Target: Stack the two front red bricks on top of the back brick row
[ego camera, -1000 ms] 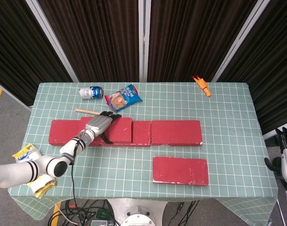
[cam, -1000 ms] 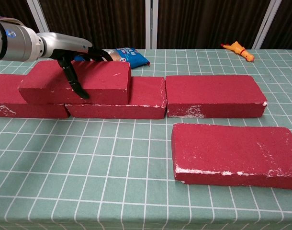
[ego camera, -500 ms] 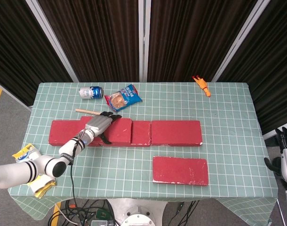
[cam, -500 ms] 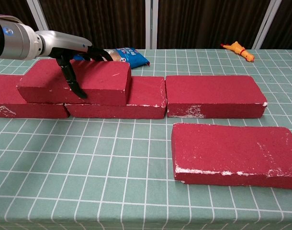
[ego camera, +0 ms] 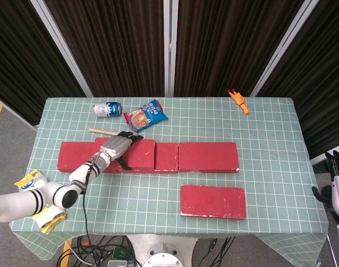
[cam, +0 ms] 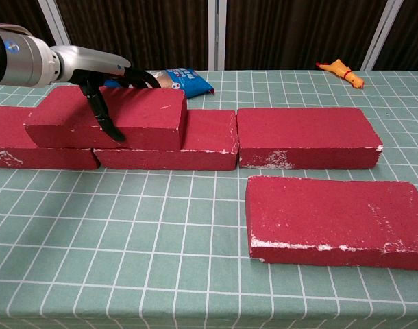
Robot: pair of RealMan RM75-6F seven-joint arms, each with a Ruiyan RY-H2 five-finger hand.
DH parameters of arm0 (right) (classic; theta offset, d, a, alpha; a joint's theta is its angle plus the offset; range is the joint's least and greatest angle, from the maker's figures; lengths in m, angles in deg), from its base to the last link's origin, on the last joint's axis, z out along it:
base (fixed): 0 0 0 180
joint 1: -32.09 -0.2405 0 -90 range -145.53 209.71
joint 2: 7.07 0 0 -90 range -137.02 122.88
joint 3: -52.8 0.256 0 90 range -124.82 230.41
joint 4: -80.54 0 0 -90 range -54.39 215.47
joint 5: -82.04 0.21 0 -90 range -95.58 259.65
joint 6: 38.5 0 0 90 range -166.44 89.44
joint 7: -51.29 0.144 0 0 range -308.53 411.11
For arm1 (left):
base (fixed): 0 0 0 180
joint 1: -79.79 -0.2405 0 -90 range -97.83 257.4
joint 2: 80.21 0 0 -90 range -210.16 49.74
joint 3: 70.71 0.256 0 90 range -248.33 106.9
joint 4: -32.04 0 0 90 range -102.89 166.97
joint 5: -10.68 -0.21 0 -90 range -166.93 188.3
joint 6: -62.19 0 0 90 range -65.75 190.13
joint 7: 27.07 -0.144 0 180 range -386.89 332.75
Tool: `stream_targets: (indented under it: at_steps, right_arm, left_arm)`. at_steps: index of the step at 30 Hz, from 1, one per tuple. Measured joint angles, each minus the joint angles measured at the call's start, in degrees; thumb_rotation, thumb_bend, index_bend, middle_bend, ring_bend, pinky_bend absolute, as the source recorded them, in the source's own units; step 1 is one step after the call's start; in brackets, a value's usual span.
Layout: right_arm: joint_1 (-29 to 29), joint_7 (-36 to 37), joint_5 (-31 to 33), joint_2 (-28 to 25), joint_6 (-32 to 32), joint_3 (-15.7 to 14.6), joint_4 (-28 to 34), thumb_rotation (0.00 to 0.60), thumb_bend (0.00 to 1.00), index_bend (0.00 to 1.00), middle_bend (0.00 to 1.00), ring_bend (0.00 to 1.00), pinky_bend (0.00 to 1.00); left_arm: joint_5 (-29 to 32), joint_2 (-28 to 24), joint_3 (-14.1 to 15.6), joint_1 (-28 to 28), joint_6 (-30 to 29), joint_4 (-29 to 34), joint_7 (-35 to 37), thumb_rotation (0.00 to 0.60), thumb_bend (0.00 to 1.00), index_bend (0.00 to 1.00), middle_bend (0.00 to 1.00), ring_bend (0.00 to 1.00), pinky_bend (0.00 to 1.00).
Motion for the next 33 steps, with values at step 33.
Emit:
stream_targets:
  at_steps: [33]
  right_arm:
    - [-0.47,-0.98,1.67,-0.48,-2.10,-0.52,0.60,0.600,0.19,0.00,0.00,0.00,0.00]
  left_arm:
    - [0.18,-0.20,0.20,-0.31,0.36,-0.20,0.80,0.600,0.08,0.05,0.00,0.00,0.00]
